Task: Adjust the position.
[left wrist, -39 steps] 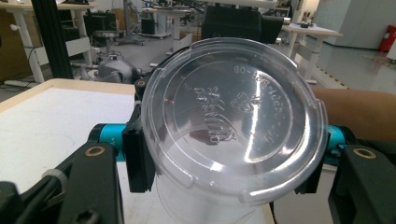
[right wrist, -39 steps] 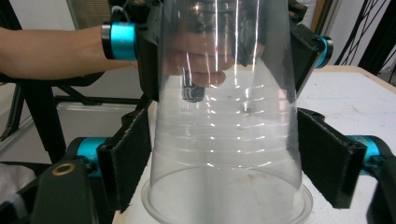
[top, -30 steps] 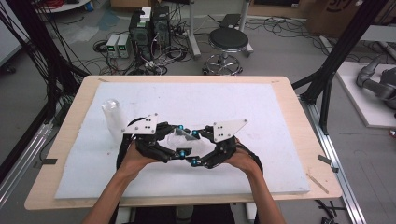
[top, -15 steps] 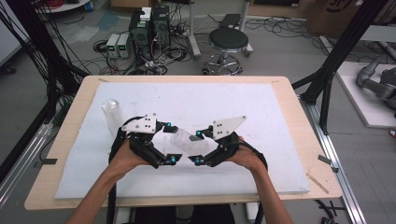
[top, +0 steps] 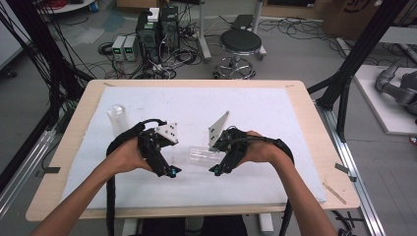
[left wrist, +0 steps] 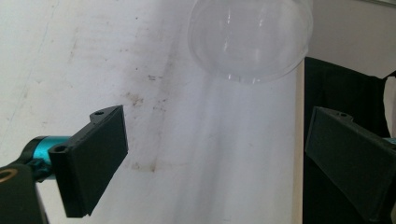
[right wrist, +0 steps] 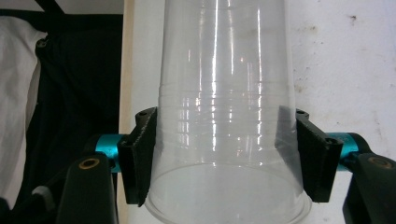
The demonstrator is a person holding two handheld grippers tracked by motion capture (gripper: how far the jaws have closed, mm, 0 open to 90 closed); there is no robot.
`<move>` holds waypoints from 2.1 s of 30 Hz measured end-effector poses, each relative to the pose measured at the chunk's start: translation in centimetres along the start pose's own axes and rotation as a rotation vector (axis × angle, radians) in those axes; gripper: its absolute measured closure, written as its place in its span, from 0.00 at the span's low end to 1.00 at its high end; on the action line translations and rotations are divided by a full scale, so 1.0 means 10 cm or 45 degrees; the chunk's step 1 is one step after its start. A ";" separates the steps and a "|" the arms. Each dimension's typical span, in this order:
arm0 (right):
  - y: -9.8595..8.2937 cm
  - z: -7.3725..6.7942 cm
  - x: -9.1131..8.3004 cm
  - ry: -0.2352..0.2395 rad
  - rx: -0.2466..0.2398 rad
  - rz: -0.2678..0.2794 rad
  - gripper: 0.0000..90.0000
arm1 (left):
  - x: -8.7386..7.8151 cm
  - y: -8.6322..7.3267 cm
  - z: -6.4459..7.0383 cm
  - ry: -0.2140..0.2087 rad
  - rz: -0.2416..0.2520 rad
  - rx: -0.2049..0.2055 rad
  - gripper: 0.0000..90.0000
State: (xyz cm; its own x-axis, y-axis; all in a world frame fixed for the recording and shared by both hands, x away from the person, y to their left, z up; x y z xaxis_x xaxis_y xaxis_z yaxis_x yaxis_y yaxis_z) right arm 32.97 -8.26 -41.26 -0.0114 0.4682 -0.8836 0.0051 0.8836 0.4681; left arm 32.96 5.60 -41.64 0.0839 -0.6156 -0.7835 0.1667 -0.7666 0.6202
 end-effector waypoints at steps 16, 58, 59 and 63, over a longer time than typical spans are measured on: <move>0.00 -0.03 0.06 0.019 -0.013 -0.070 0.36 | 0.24 0.25 0.12 -0.066 0.027 0.068 0.16; 0.06 0.07 -0.15 -0.066 0.002 0.327 0.18 | 0.46 -0.14 0.00 -0.031 0.299 -0.050 0.46; 0.05 0.08 -0.16 -0.074 0.008 0.357 0.18 | 0.45 -0.15 0.01 -0.029 0.325 -0.051 0.46; 0.01 0.08 -0.21 -0.089 0.042 0.488 0.18 | 0.42 -0.19 0.04 -0.022 0.499 -0.096 0.46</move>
State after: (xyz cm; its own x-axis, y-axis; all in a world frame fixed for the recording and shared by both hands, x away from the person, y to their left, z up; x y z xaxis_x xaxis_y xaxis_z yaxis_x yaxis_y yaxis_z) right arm 33.80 -9.13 -39.37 0.0660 0.7620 -0.6442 0.0283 0.6439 0.7645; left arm 32.59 4.45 -46.10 0.1390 -0.8624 -0.4867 0.1968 -0.4576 0.8671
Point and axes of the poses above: each handheld gripper's, and its own axes: x roughly forward along the jaws, y roughly out of its top, z roughly to its right, the point moved 9 cm from there along x, roughly forward along the jaws
